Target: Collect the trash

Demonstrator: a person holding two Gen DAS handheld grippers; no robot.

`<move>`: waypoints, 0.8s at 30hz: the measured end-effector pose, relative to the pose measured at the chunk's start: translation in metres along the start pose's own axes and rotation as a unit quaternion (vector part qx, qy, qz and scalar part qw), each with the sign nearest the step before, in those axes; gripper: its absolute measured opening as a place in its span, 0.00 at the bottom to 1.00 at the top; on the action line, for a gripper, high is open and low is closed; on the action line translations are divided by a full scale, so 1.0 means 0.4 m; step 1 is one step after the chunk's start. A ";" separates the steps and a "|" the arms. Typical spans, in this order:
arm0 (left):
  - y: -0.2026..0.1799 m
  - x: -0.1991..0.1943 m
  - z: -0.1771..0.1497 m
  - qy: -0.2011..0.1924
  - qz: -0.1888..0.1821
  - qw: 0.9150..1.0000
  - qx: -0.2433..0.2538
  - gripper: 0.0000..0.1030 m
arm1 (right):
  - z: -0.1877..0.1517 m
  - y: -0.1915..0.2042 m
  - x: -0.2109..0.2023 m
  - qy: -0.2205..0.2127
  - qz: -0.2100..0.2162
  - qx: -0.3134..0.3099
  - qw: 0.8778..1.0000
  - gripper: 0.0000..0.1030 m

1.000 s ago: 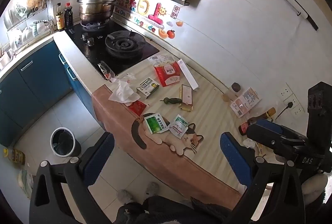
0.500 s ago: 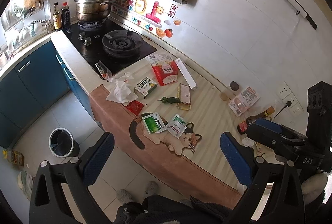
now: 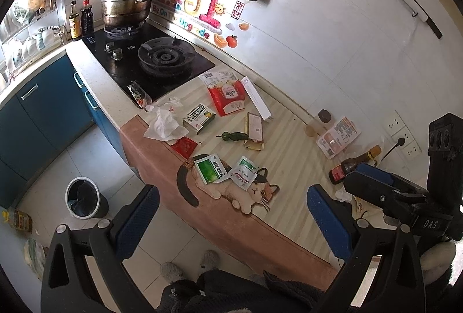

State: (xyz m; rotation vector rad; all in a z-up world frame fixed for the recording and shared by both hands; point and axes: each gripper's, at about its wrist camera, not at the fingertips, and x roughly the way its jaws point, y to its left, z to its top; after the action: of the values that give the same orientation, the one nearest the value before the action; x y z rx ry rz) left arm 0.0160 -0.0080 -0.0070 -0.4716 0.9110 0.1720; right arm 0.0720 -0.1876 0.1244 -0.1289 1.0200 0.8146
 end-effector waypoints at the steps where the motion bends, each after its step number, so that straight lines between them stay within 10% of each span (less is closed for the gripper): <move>1: 0.000 0.000 0.000 0.000 0.000 1.000 0.000 1.00 | 0.000 0.000 0.001 0.001 0.000 0.000 1.000 1.00; 24: 0.004 0.018 -0.006 0.007 0.000 1.000 0.000 1.00 | -0.022 -0.009 0.047 0.011 0.002 0.001 1.000 1.00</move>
State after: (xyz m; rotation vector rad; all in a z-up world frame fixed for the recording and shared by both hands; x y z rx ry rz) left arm 0.0181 -0.0081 -0.0144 -0.4736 0.9239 0.1689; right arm 0.0729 -0.1840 0.1038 -0.1339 1.0433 0.8179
